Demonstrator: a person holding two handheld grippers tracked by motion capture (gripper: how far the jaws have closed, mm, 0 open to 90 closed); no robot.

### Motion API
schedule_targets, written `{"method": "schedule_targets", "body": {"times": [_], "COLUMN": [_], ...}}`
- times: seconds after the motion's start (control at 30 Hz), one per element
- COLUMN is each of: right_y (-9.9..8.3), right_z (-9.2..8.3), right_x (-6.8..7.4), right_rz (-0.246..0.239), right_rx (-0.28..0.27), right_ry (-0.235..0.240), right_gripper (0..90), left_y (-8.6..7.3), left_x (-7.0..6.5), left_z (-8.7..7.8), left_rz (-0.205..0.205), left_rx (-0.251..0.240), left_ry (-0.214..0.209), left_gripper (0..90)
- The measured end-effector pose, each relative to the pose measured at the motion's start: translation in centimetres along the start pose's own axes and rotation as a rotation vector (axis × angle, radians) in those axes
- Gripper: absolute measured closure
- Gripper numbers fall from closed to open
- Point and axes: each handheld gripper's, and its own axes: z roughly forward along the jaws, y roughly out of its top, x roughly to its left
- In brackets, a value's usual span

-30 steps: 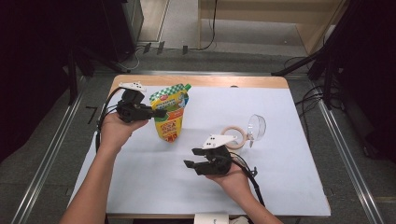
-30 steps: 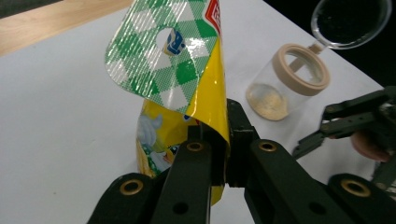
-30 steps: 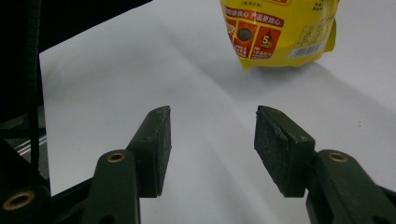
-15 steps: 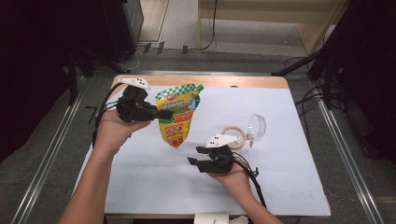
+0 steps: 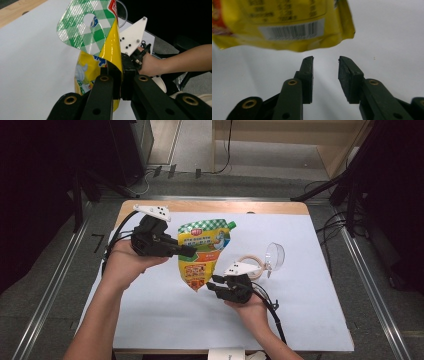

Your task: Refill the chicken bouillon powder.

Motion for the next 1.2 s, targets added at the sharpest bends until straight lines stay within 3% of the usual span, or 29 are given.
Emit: {"method": "schedule_targets", "body": {"times": [0.3,0.47,0.57,0.67,0.77,1.0,1.03,1.2], "right_y": [-0.3,-0.4,-0.5,-0.6,-0.5,-0.5,-0.5,-0.5], "right_z": [0.2,0.2,0.3,0.2,0.0,-0.1,-0.2,-0.3], "right_x": [-0.4,0.2,0.3,0.4,1.0,2.3,2.8,3.4], "right_rz": [0.004,-0.071,-0.084,-0.084,-0.147,-0.200,-0.242,-0.259], "right_rx": [-0.022,-0.047,-0.053,-0.065,-0.068,-0.068,-0.082,-0.072], "right_ry": [-0.019,-0.013,-0.007,-0.002,-0.018,0.012,0.008,0.012], "right_gripper": [70.5,65.5,63.4,65.1,66.8,66.5,66.5,66.5], "left_y": [0.7,0.8,1.0,0.8,0.6,0.6,0.6,0.6], "left_x": [-1.7,-1.9,-2.3,-1.7,-1.2,-0.9,-0.9,-0.9], "left_z": [0.8,1.2,1.1,1.2,1.2,1.3,1.4,1.9], "left_rz": [0.017,0.002,0.013,-0.016,-0.034,-0.057,-0.063,-0.073], "left_rx": [0.039,0.046,0.052,0.039,0.028,-0.017,-0.024,-0.039], "left_ry": [-0.047,-0.079,-0.071,-0.081,-0.061,-0.052,-0.044,-0.025], "left_gripper": [90.0,90.0,90.0,90.0,90.0,89.5,89.4,89.1]}}
